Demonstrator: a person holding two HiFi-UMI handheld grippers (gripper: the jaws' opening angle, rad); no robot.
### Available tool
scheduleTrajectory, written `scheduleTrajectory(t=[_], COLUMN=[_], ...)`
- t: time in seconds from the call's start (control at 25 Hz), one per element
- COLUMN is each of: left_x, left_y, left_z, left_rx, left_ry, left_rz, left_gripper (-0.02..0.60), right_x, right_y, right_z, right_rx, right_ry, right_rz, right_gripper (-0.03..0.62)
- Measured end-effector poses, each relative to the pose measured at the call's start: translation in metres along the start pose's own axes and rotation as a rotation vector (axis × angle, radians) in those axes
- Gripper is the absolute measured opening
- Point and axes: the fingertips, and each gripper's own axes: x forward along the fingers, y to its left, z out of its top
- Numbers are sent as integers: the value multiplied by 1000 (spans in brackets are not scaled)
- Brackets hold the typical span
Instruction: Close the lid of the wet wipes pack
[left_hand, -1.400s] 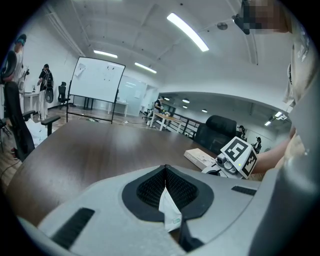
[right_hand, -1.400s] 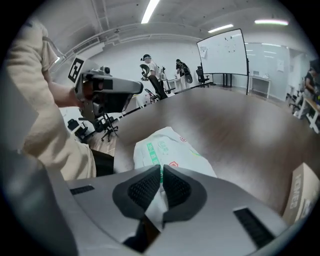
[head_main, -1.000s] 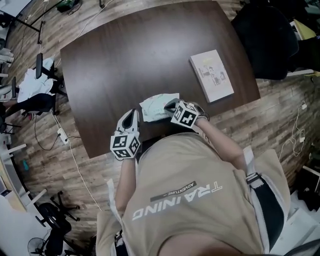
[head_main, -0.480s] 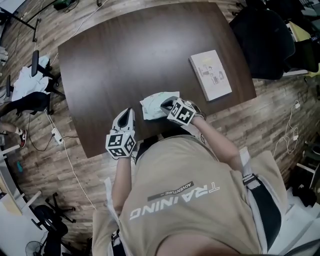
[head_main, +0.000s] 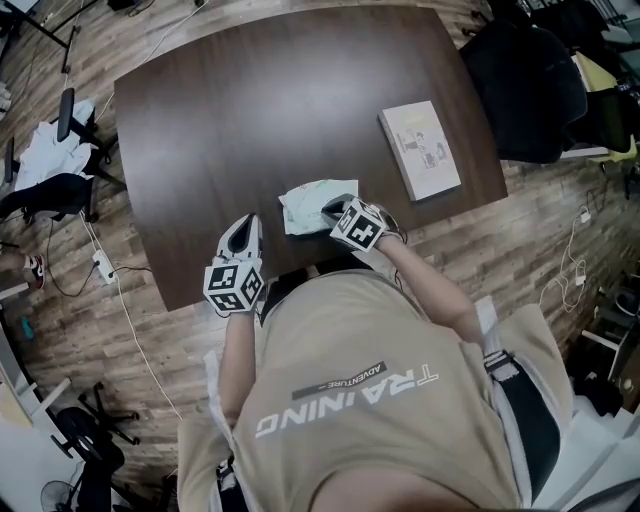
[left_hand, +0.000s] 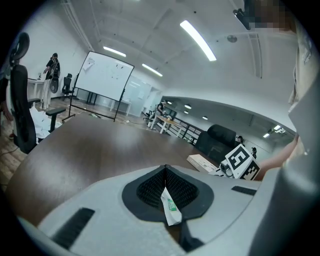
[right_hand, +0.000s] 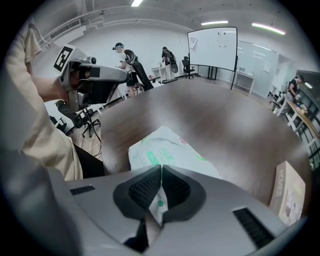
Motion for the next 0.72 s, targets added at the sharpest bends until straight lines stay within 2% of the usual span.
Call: scheduleTrajectory(t=[0.44,0.72], left_x=[7,2], left_y=[-6,-12], left_z=[-4,11], left_rx=[-6,13], left_ry=[1,-25], left_rz=[-50,-63], left_gripper=[5,5], right_x=[4,1], right_y=[-1,-10], right_z=[1,-5], right_rx=[64,342], right_ry=[14,-65], right_rz=[-9,30], right_gripper=[17,15])
